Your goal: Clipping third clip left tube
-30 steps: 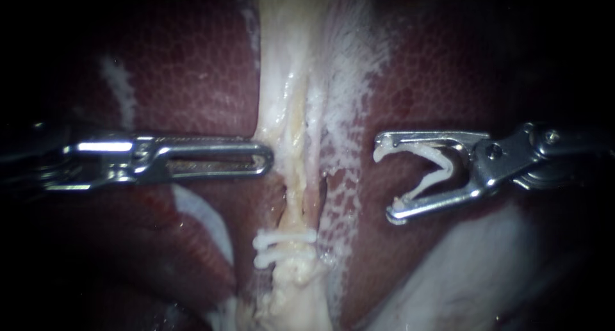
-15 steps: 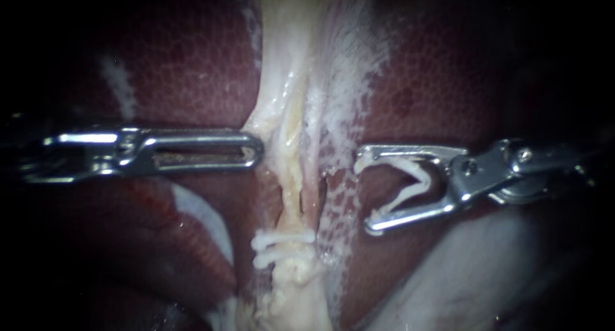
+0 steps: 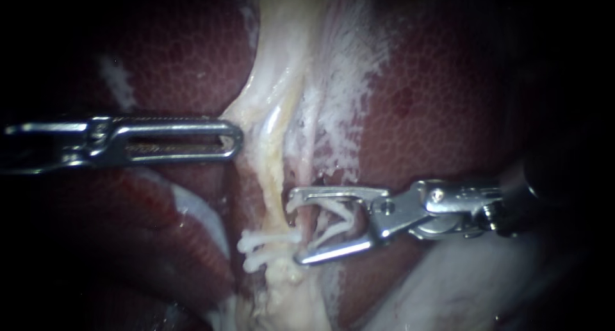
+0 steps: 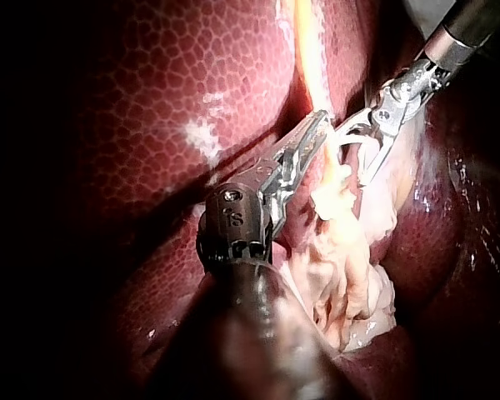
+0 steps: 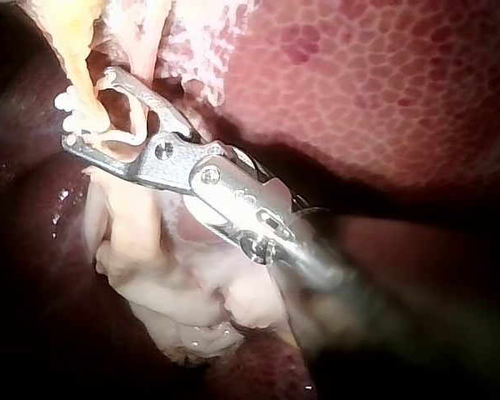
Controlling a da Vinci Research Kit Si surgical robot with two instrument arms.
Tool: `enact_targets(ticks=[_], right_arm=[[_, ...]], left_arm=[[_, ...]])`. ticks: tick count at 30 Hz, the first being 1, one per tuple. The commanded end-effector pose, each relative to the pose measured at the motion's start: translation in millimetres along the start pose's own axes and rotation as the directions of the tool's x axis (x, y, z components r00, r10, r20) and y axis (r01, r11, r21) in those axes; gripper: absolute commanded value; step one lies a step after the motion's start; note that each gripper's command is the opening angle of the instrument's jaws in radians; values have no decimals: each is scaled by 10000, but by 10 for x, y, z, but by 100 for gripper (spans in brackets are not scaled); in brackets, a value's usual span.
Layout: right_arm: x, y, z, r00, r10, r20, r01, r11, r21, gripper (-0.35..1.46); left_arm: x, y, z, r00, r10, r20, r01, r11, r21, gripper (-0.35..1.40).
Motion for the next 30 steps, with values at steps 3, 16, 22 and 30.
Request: enact_targets(ticks=[3, 16, 22, 30], right_arm=[[3, -2, 8, 10000, 46, -5, -46, 10000, 60, 60], [18, -1, 35, 9996, 264, -55, -261, 9985, 486, 59], [25, 1, 48, 9987, 505, -69, -497, 9948, 891, 58], [35, 6, 55, 9985, 532, -94, -520, 9936, 1008, 58]], left_arm=[[0, 0, 0, 10000, 5, 0, -5, 10000, -5, -35], [1, 0, 0, 10000, 11, 3, -11, 10000, -9, -35], [2, 1, 1, 10000, 17, 4, -17, 10000, -10, -35], [3, 1, 2, 10000, 20, 7, -20, 10000, -16, -35]])
